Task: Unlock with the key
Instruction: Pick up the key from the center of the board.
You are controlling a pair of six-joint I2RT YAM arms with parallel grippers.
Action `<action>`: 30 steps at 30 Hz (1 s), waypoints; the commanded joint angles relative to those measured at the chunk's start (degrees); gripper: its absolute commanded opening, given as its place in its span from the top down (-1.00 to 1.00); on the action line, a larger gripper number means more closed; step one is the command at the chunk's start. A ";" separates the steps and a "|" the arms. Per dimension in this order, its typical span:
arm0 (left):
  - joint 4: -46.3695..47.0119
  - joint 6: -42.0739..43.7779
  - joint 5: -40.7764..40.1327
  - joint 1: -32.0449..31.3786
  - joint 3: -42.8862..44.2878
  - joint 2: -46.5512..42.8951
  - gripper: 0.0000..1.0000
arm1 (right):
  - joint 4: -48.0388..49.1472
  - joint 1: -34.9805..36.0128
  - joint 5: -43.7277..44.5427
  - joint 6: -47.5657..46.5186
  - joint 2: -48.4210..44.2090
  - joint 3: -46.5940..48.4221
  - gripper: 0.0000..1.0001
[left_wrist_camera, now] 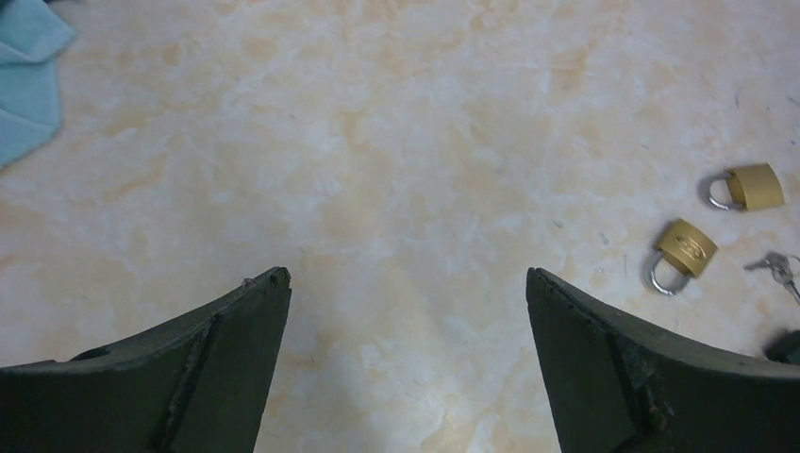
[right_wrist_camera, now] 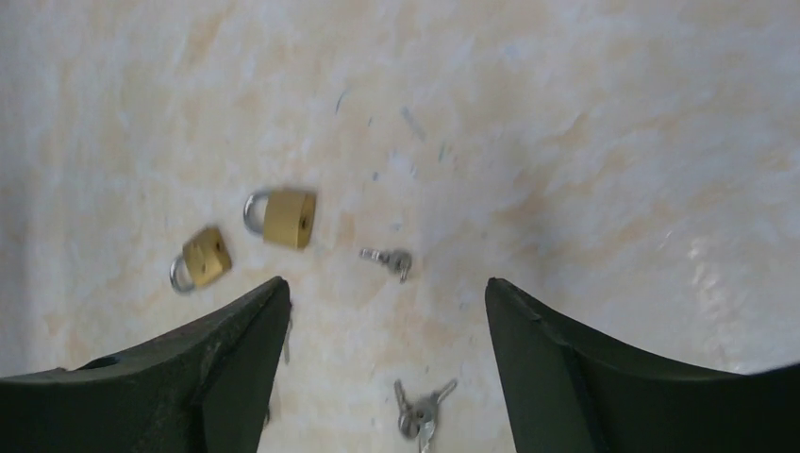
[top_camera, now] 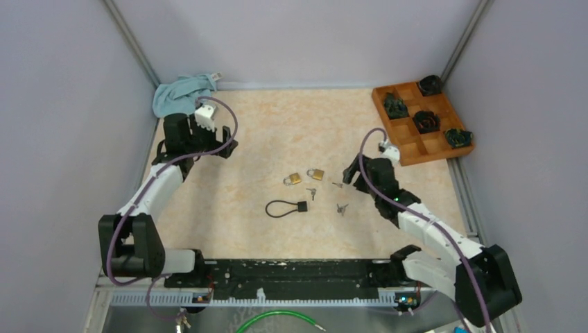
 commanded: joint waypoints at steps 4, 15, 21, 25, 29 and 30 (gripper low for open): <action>-11.80 4.79 5.94 -0.82 1.04 0.00 -0.99 | -14.19 19.05 10.98 10.73 1.65 0.90 -0.36; -16.34 9.99 4.68 -6.64 0.17 -1.42 -0.99 | -21.65 24.88 13.66 22.22 8.05 2.98 0.02; -16.82 9.96 4.39 -8.35 0.38 -1.23 -0.99 | -19.26 24.84 11.92 25.31 10.96 2.99 0.08; -17.62 10.43 4.40 -9.05 0.76 -1.40 -0.99 | -18.25 24.84 11.60 26.70 13.56 3.36 0.16; -18.22 10.96 4.39 -9.57 0.85 -1.62 -0.99 | -18.05 24.84 12.49 27.09 14.94 4.10 0.38; -18.42 11.22 4.27 -9.68 0.85 -1.55 -0.99 | -18.05 24.84 12.79 27.09 15.23 4.36 0.43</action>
